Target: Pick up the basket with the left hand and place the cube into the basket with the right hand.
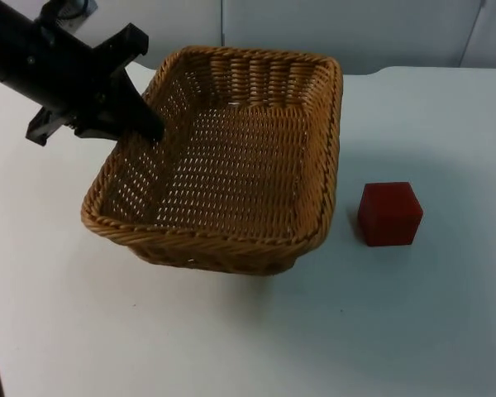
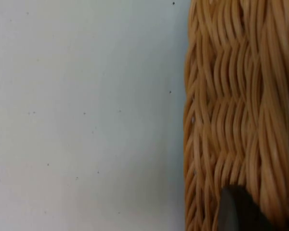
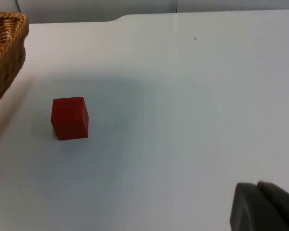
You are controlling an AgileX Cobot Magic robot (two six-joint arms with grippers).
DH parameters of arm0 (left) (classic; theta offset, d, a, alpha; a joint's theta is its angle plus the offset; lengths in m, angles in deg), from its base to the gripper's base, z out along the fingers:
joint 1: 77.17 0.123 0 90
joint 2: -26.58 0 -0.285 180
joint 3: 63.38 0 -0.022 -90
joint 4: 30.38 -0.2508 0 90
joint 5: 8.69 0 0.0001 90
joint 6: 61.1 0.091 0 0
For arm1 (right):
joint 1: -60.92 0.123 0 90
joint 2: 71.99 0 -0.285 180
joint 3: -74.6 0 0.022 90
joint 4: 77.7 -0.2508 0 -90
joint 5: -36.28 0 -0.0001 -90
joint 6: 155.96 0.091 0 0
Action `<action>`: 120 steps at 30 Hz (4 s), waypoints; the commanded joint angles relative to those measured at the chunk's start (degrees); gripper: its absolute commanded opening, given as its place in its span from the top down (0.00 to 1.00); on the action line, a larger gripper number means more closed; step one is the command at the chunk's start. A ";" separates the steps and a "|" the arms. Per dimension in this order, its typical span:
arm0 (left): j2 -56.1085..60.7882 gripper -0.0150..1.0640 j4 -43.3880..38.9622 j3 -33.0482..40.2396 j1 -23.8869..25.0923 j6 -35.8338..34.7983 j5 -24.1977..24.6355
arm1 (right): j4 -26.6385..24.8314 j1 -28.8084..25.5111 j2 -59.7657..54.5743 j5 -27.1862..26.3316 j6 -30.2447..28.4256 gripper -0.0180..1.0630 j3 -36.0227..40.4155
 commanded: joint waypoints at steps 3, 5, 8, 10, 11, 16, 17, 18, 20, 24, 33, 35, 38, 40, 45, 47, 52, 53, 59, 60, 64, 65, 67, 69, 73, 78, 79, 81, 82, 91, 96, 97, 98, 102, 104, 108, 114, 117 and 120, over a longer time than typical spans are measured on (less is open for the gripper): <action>1.05 0.99 3.55 -0.47 0.04 -0.29 1.69 | -0.30 0.09 0.24 -0.58 0.05 0.96 0.36; 0.93 0.99 3.79 -0.47 0.04 -0.29 1.69 | -0.30 0.09 0.24 -0.58 0.05 0.96 0.36; 0.93 0.99 3.79 -0.47 0.04 -0.29 1.69 | -0.30 0.09 0.24 -0.58 0.05 0.96 0.36; 0.93 0.99 3.80 -0.47 0.04 -0.29 1.58 | -0.30 0.09 0.24 -0.58 0.05 0.96 0.36; 0.93 0.99 3.80 -0.47 0.04 -0.29 1.58 | -0.30 0.09 0.24 -0.58 0.05 0.96 0.36; 0.93 0.99 3.80 -0.47 0.04 -0.29 1.58 | -0.30 0.09 0.24 -0.58 0.05 0.96 0.36; 0.93 0.99 3.80 -0.47 0.04 -0.29 1.58 | -0.30 0.09 0.24 -0.58 0.05 0.96 0.36; 0.93 0.99 3.80 -0.47 0.04 -0.29 1.58 | -0.30 0.09 0.24 -0.58 0.05 0.96 0.36; 0.93 0.99 3.80 -0.47 0.04 -0.29 1.58 | -0.30 0.09 0.24 -0.58 0.05 0.96 0.36; 0.93 0.99 3.80 -0.47 0.04 -0.29 1.58 | -0.30 0.09 0.24 -0.58 0.05 0.96 0.36; 0.93 0.99 3.80 -0.47 0.04 -0.29 1.58 | 4.35 0.04 0.24 -0.45 0.04 0.96 0.36; 0.93 0.99 3.80 -0.47 0.04 -0.29 1.58 | 7.99 0.04 0.24 -0.31 1.01 0.96 0.23; 0.93 0.99 3.80 -0.47 0.04 -0.29 1.47 | 16.05 0.57 0.24 -1.21 4.46 0.96 -0.66; 0.93 0.99 3.80 -0.47 0.04 -0.29 1.36 | 16.94 0.57 0.24 -1.74 4.46 0.96 -0.66; 0.93 0.99 3.80 -0.47 0.04 -0.29 1.36 | 21.49 0.57 -0.50 -6.25 4.35 0.96 -0.66; 0.93 0.99 3.80 -0.47 0.04 -0.29 1.36 | 24.25 0.57 -6.27 -8.85 4.46 0.96 -0.66; 0.93 0.99 3.80 -0.47 0.04 -0.29 1.36 | 27.48 0.57 -20.07 -14.49 15.21 0.96 -2.19; 0.93 0.99 3.80 -0.47 0.04 -0.29 1.36 | 27.48 0.57 -20.07 -14.49 15.21 0.96 -2.19; 0.93 0.99 3.80 -0.47 0.04 -0.29 1.36 | 26.64 0.57 -41.70 -22.36 24.74 0.96 -8.81; 0.93 0.99 3.80 -0.47 0.04 -0.29 1.36 | 26.53 0.57 -45.85 -24.40 25.97 0.96 -9.78; 0.93 0.99 3.80 -0.47 0.04 -0.29 1.36 | 23.11 0.57 -58.52 -28.38 26.69 0.96 -13.17; 0.93 0.99 3.80 -0.47 0.04 -0.29 1.36 | 18.07 0.57 -64.86 -28.95 24.13 0.96 -14.69; 0.93 0.99 3.80 -0.47 0.04 -0.29 1.36 | 11.03 1.27 -74.05 -30.14 18.78 0.96 -16.28; 0.93 0.99 3.80 -0.47 0.04 -0.29 1.36 | 7.30 2.39 -78.14 -31.09 15.92 0.96 -16.91; 0.93 0.99 3.80 -0.47 0.04 -0.29 1.36 | -0.45 8.77 -89.77 -32.45 8.37 0.83 -20.85; 0.93 0.99 3.80 -0.47 0.04 -0.29 1.36 | -1.79 13.49 -95.33 -32.35 6.36 0.52 -26.03; 0.93 0.99 3.80 -0.47 0.04 -0.29 1.36 | -1.79 14.88 -96.51 -32.26 6.36 0.35 -27.92; 0.93 0.99 3.80 -0.47 0.04 -0.29 1.36 | -1.90 16.71 -98.20 -31.99 5.58 0.06 -30.44; 0.93 0.99 3.80 -0.47 0.04 -0.29 1.36 | -2.04 17.85 -98.96 -31.83 5.29 0.01 -31.45; 0.93 0.99 3.80 -0.47 0.04 -0.29 1.36 | -7.88 21.30 -104.84 -32.49 5.40 0.01 -36.82; 0.93 0.99 3.90 -0.47 0.04 -0.29 1.26 | -9.08 21.56 -107.24 -33.44 5.52 0.01 -37.17; 0.93 0.99 3.90 -0.47 0.04 -0.29 1.26 | -9.08 21.56 -107.24 -33.44 5.52 0.01 -37.17; 0.93 0.99 3.90 -0.47 0.04 -0.29 1.26 | -9.08 21.56 -107.87 -33.56 5.52 0.01 -37.17; 0.93 0.99 3.73 -0.47 0.04 -0.29 1.26 | -8.69 21.56 -109.91 -33.71 5.52 0.01 -37.17; 0.93 0.99 3.82 -0.47 0.04 -0.29 1.26 | -8.52 21.56 -110.93 -34.22 5.52 0.01 -37.17; 0.93 0.99 3.82 -0.47 0.04 -0.29 1.26 | -7.43 21.84 -112.87 -35.36 5.52 0.01 -37.17; 0.93 0.99 3.82 -0.47 0.04 -0.29 1.11 | -7.33 21.84 -115.40 -36.70 5.52 0.08 -37.17; 0.93 0.99 3.82 -0.47 0.04 -0.29 1.11 | -7.18 21.84 -116.00 -36.79 5.52 0.31 -37.17; 0.93 0.99 3.82 -0.47 0.04 -0.29 1.11 | -4.83 21.84 -116.31 -37.31 7.16 0.70 -37.17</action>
